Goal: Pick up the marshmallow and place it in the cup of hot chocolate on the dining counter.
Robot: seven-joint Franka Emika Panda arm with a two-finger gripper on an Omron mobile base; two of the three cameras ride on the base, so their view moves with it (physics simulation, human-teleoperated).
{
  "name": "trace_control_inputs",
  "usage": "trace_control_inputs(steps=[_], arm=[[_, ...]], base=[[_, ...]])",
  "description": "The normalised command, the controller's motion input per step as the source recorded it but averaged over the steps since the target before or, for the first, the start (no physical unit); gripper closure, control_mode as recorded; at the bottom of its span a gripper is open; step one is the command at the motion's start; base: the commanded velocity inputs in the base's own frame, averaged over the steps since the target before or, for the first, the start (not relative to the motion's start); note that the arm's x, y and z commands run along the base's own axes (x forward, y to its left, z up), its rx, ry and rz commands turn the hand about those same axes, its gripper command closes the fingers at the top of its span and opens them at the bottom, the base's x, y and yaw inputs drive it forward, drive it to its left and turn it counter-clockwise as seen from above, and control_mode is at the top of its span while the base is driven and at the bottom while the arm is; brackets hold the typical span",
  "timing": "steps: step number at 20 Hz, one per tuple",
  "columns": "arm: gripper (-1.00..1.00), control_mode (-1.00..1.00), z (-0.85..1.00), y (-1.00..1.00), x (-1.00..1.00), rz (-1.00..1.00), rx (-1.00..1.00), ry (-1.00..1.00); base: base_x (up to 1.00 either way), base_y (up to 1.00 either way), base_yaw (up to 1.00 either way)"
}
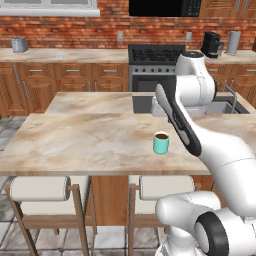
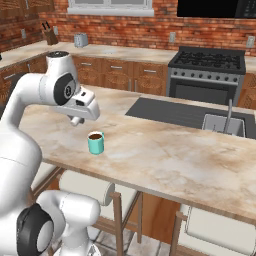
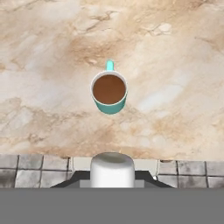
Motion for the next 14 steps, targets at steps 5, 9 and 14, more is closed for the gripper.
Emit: trace_control_inputs(steps=[5, 9, 14], arm=[[1.00, -1.00, -0.12, 0.00, 0.51, 0.01, 0.00, 0.05], [1.00, -1.00, -0.23, 0.00, 0.34, 0.00, 0.00, 0.00], [1.00, -1.00, -0.20, 0.00, 0.17, 0.00, 0.00, 0.03]], base=[[0.00, 0.00, 0.00], [0.00, 0.00, 0.00], [0.00, 0.00, 0.00]])
